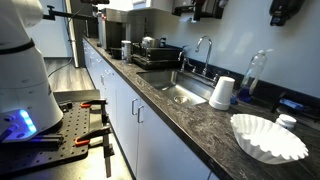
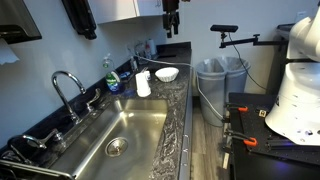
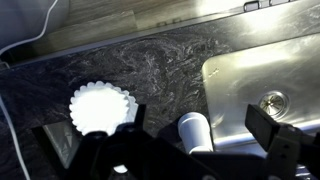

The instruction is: Pick up the bottle and put it on the bowl

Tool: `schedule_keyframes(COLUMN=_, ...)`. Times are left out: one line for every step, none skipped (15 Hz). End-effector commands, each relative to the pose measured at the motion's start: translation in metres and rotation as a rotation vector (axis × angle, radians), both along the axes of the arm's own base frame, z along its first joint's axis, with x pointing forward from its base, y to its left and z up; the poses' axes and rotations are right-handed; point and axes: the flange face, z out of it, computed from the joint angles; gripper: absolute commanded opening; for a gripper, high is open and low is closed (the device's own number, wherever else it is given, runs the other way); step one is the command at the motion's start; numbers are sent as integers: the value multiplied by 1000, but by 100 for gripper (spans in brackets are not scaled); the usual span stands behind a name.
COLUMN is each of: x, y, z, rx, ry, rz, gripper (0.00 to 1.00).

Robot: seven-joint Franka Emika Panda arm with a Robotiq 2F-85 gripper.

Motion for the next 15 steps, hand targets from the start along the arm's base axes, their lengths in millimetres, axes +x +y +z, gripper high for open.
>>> schedule_keyframes(x=25, y=-17, z=-24, rx=-42, ry=-45, rz=-107, gripper=100)
schedule_keyframes(x=33, y=-23, z=-32, rx=-50, ry=-53, rz=-132, gripper=100)
schedule_keyframes(x=40, y=-28, z=-40, rx=-60, ry=-57, rz=-157, gripper=100)
schedule_keyframes(x=48, y=-34, z=-49, rx=-72, ry=-59, rz=-181, gripper=100)
schedule_keyframes(x=55, y=-39, z=-58, rx=-85, ry=-60, rz=-204, gripper=100)
schedule_keyframes(x=62, y=-45, z=-67, rx=-100, ry=-59, rz=-229, gripper=100)
schedule_keyframes(x=70, y=-51, z=-75, rx=-112, ry=-53, rz=-259, gripper=100)
schedule_keyframes(x=78, y=-55, z=-82, rx=-119, ry=-49, rz=-286, gripper=100)
schedule_keyframes(x=87, y=-60, z=-89, rx=-121, ry=-42, rz=-311, gripper=100)
schedule_keyframes(x=96, y=-64, z=-95, rx=-113, ry=-23, rz=-331, gripper=100)
schedule_keyframes(x=102, y=-65, z=-99, rx=-99, ry=-6, rz=-340, gripper=100)
schedule_keyframes(x=108, y=-64, z=-100, rx=-91, ry=8, rz=-340, gripper=100)
schedule_keyframes(x=112, y=-63, z=-99, rx=-85, ry=22, rz=-333, gripper=100)
schedule_keyframes(x=110, y=-56, z=-91, rx=-65, ry=29, rz=-302, gripper=100)
schedule_keyframes(x=104, y=-63, z=-107, rx=-91, ry=11, rz=-315, gripper=100)
